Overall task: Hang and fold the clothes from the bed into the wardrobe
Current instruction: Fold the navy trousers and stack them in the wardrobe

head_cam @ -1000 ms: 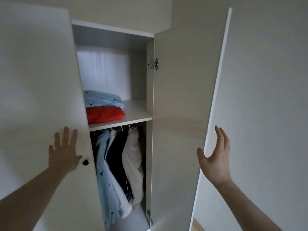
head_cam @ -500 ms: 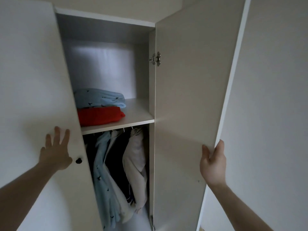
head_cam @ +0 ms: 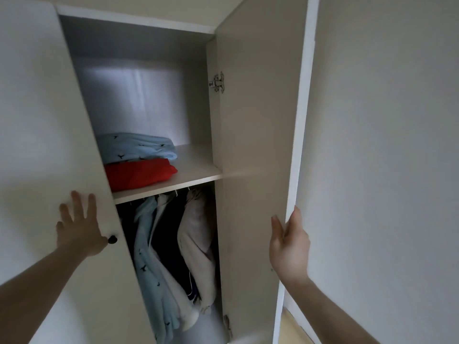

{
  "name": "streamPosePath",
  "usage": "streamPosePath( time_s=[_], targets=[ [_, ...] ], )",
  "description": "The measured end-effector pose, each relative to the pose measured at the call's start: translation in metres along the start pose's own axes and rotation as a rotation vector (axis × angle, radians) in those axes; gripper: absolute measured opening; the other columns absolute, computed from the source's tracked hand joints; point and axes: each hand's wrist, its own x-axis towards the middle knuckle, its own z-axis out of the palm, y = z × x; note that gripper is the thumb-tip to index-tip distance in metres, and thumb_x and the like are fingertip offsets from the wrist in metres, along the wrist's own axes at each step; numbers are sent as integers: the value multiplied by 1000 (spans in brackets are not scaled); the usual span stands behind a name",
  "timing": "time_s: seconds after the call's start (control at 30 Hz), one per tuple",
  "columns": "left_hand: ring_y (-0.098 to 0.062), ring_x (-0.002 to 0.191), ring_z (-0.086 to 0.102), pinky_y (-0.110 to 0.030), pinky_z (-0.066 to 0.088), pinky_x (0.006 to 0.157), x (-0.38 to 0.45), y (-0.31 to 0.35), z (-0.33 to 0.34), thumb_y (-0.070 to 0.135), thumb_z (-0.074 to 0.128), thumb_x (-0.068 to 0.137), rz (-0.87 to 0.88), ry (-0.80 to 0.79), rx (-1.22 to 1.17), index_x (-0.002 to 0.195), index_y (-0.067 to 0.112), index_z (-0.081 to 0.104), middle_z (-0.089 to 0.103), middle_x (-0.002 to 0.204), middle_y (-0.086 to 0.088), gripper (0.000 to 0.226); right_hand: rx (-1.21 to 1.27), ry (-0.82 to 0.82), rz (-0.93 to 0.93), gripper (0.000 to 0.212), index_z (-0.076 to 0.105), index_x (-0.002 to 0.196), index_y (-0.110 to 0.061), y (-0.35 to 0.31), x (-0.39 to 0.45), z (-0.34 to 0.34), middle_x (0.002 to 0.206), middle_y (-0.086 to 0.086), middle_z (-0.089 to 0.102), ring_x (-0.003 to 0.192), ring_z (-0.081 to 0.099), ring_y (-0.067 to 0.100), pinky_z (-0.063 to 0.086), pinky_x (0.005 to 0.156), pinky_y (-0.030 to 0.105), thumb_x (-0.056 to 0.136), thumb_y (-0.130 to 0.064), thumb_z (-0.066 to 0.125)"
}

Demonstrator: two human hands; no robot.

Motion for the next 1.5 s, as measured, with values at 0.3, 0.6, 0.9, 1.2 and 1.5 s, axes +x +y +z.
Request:
streamPosePath(
  time_s=[0.3,0.6,0.9,1.2,1.5],
  targets=[
    [-45,154,-8,-54,13,124,8,-30,-42,32,85,73,146,193,-22,164,23,-4,-15,170,-11,128,80,-184,52,47,37,145,-42,-40,-54,48,62,-18,55,56,58,9,47,65,23,104,-23,50],
    [-45,153,-19,-60,14,124,40,-111,-100,39,83,78,100,269,86,159,29,-22,-43,160,-5,133,178,-436,-201,102,-13,156,-45,-71,-79,151,170,-16,-8,158,1,9,16,128,46,95,4,53],
    [-49,148,-28,-63,17,123,49,-123,-89,57,84,73,90,312,137,154,25,-33,-47,157,-11,147,-17,-394,-265,94,-9,162,-10,-115,-89,273,168,7,-23,156,-19,29,11,126,54,95,-1,57],
    [-53,148,-25,-64,21,122,60,-125,-77,55,85,72,40,367,192,155,20,-33,-42,159,-17,149,-86,-499,-281,91,-18,161,-22,-118,-73,332,165,0,-33,154,-26,24,7,127,52,104,-33,53],
    [-51,149,-24,-66,24,119,66,-127,-69,46,92,67,66,419,169,158,21,-26,-36,162,-15,151,-138,-593,-218,100,-27,157,-27,-122,-51,364,159,-5,-44,151,-33,23,8,127,52,102,-25,56]
  ],
)
